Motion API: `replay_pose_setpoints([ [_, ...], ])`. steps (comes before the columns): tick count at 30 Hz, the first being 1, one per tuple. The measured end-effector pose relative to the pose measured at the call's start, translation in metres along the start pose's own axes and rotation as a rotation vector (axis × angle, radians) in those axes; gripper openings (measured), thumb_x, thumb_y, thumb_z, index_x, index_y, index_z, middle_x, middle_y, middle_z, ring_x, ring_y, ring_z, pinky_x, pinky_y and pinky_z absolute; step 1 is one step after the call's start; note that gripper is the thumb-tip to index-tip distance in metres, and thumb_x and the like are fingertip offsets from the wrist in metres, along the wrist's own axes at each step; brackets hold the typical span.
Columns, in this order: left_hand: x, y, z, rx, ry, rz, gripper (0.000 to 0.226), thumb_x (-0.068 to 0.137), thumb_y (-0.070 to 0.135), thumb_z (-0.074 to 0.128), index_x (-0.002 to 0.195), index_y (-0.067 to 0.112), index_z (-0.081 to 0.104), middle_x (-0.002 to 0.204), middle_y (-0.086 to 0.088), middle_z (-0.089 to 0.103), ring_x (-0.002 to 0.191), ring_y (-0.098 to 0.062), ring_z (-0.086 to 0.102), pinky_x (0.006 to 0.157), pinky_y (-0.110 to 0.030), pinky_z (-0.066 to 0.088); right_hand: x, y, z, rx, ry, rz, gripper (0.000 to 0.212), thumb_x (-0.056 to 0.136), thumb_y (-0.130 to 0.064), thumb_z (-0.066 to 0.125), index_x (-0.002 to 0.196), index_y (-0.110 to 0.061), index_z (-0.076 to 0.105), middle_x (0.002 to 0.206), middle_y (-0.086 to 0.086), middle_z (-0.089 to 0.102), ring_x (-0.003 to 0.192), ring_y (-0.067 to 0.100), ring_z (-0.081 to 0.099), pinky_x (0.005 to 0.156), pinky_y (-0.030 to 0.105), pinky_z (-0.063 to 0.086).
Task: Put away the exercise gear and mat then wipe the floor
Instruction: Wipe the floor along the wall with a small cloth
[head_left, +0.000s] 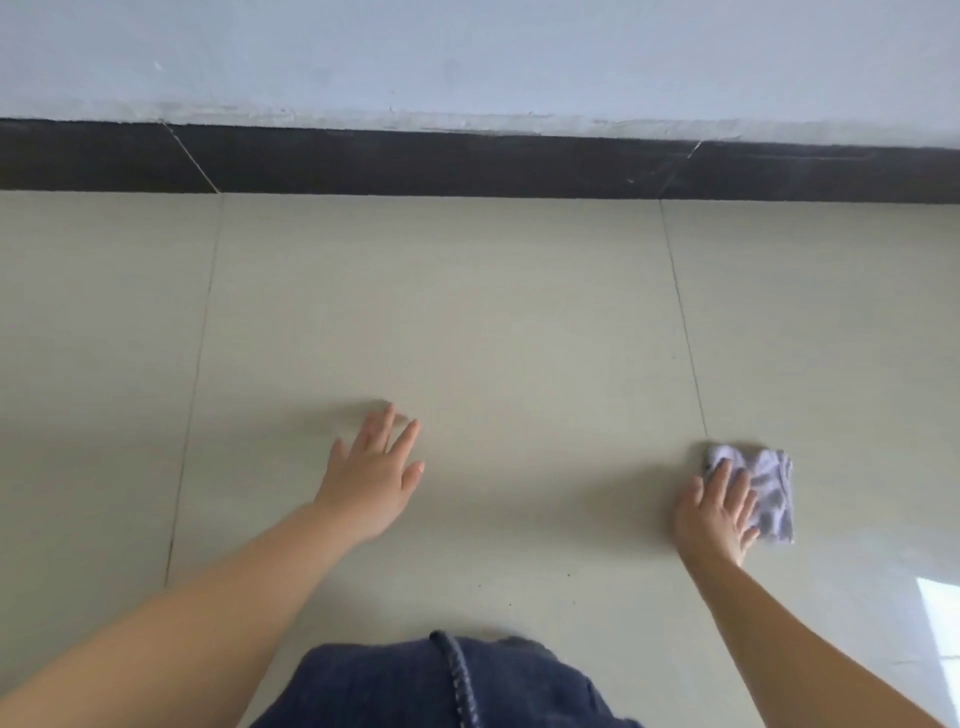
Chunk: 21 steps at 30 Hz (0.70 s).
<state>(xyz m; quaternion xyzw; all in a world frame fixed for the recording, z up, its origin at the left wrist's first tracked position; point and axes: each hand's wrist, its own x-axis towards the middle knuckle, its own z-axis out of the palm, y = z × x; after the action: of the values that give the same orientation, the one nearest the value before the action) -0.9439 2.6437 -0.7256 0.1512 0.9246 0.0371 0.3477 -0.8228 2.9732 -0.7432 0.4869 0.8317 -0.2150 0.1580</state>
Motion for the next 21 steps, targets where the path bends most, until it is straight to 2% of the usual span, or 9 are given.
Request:
replay_pose_setpoints([
  [3, 0.009, 0.033, -0.005, -0.011, 0.048, 0.014, 0.061, 0.101, 0.041, 0.022, 0.151, 0.026, -0.010, 0.160, -0.002, -0.012, 0.147, -0.016, -0.008, 0.118, -0.046, 0.010, -0.026, -0.037, 0.029, -0.063, -0.058, -0.026, 0.058, 0.101, -0.042, 0.011, 0.152, -0.023, -0.008, 0.158, 0.004, -0.018, 0.146, 0.026, -0.017, 0.116, 0.047, -0.011],
  [6, 0.015, 0.049, -0.014, -0.037, 0.073, 0.005, 0.063, 0.101, 0.041, 0.022, 0.149, 0.027, -0.015, 0.160, -0.001, -0.012, 0.147, -0.015, -0.009, 0.118, -0.043, 0.008, -0.091, -0.083, 0.084, -0.257, -0.088, -0.639, 0.060, 0.095, -0.050, -0.009, 0.150, -0.027, -0.007, 0.155, 0.002, -0.020, 0.144, 0.027, -0.016, 0.118, 0.050, -0.006],
  [8, 0.022, 0.052, -0.022, -0.041, 0.091, 0.002, 0.063, 0.101, 0.041, 0.024, 0.150, 0.028, -0.012, 0.160, -0.001, -0.011, 0.147, -0.015, -0.007, 0.118, -0.043, 0.009, -0.114, -0.104, 0.095, -0.400, -0.249, -1.060, 0.056, 0.100, -0.047, 0.002, 0.151, -0.026, 0.000, 0.156, -0.001, -0.017, 0.144, 0.022, -0.018, 0.118, 0.050, -0.008],
  [10, 0.032, 0.051, -0.032, -0.043, 0.091, -0.011, 0.062, 0.101, 0.040, 0.025, 0.150, 0.027, -0.009, 0.160, -0.002, -0.009, 0.148, -0.016, -0.005, 0.118, -0.043, 0.011, -0.093, -0.104, 0.085, -0.468, -0.393, -1.263, 0.053, 0.102, -0.043, 0.013, 0.152, -0.029, 0.002, 0.157, -0.004, -0.012, 0.145, 0.015, -0.016, 0.116, 0.045, -0.016],
  [11, 0.037, 0.051, -0.036, -0.038, 0.080, -0.022, 0.061, 0.101, 0.040, 0.025, 0.151, 0.027, -0.008, 0.160, -0.002, -0.009, 0.148, -0.017, -0.005, 0.118, -0.043, 0.013, -0.071, -0.095, 0.081, -0.468, -0.298, -1.307, 0.052, 0.101, -0.041, 0.019, 0.151, -0.030, 0.011, 0.159, -0.005, 0.001, 0.147, 0.015, -0.002, 0.118, 0.044, -0.011],
  [13, 0.047, 0.056, -0.041, -0.028, 0.037, -0.028, 0.060, 0.101, 0.040, 0.024, 0.151, 0.027, -0.008, 0.160, -0.003, -0.010, 0.148, -0.017, -0.007, 0.118, -0.044, 0.012, -0.023, -0.066, 0.056, -0.433, -0.161, -1.085, 0.054, 0.096, -0.043, 0.026, 0.148, -0.029, 0.026, 0.156, -0.004, 0.022, 0.143, 0.020, 0.027, 0.116, 0.042, 0.002],
  [14, 0.052, 0.060, -0.043, -0.018, 0.015, -0.014, 0.060, 0.101, 0.040, 0.023, 0.151, 0.027, -0.009, 0.160, -0.003, -0.011, 0.147, -0.017, -0.009, 0.118, -0.044, 0.010, 0.004, -0.050, 0.036, -0.374, -0.114, -0.929, 0.057, 0.094, -0.045, 0.025, 0.149, -0.029, 0.023, 0.156, -0.004, 0.018, 0.143, 0.022, 0.025, 0.116, 0.039, 0.001],
  [17, 0.072, 0.084, -0.047, 0.051, 0.013, 0.063, 0.062, 0.101, 0.039, 0.025, 0.150, 0.028, -0.012, 0.159, -0.002, -0.017, 0.146, -0.015, -0.015, 0.118, -0.045, 0.004, 0.075, 0.001, -0.023, -0.197, -0.025, -0.440, 0.056, 0.097, -0.046, 0.011, 0.150, -0.035, -0.004, 0.158, -0.009, -0.014, 0.145, 0.011, -0.014, 0.118, 0.039, -0.012],
  [21, 0.105, 0.121, -0.057, 0.114, 0.095, 0.107, 0.074, 0.097, 0.048, 0.033, 0.149, 0.028, -0.016, 0.156, -0.003, -0.026, 0.145, -0.018, -0.020, 0.116, -0.051, -0.001, 0.097, -0.007, -0.034, -0.044, 0.043, -0.033, 0.056, 0.101, -0.036, 0.019, 0.152, -0.030, -0.005, 0.160, -0.003, -0.014, 0.146, 0.017, -0.016, 0.118, 0.046, -0.010],
])
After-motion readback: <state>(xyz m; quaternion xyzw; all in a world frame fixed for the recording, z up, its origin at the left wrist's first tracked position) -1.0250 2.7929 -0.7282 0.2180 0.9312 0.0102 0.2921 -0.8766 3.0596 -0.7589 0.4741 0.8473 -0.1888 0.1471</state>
